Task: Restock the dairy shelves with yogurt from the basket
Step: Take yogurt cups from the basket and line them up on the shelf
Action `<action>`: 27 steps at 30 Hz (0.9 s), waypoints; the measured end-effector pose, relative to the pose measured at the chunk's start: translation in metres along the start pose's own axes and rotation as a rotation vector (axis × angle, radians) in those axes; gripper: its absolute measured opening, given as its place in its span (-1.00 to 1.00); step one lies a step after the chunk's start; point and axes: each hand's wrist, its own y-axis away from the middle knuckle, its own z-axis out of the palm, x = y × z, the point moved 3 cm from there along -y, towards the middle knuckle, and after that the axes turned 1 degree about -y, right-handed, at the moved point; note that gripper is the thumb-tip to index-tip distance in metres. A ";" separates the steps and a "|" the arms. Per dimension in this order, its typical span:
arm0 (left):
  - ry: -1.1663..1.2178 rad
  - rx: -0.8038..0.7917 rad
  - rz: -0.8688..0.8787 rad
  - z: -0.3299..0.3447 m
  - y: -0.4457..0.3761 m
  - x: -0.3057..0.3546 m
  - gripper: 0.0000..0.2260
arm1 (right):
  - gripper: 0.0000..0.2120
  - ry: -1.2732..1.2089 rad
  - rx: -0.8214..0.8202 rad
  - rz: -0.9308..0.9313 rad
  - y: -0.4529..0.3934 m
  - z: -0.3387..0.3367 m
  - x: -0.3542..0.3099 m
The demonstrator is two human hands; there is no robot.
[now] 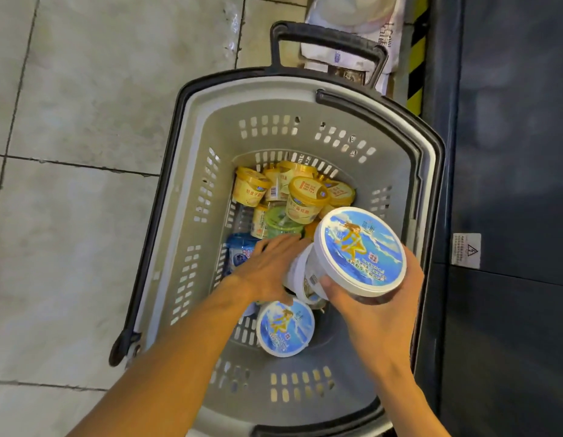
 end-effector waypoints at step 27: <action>0.838 0.719 -0.214 -0.110 0.111 0.032 -0.17 | -0.12 0.005 0.026 -0.015 -0.006 -0.016 -0.090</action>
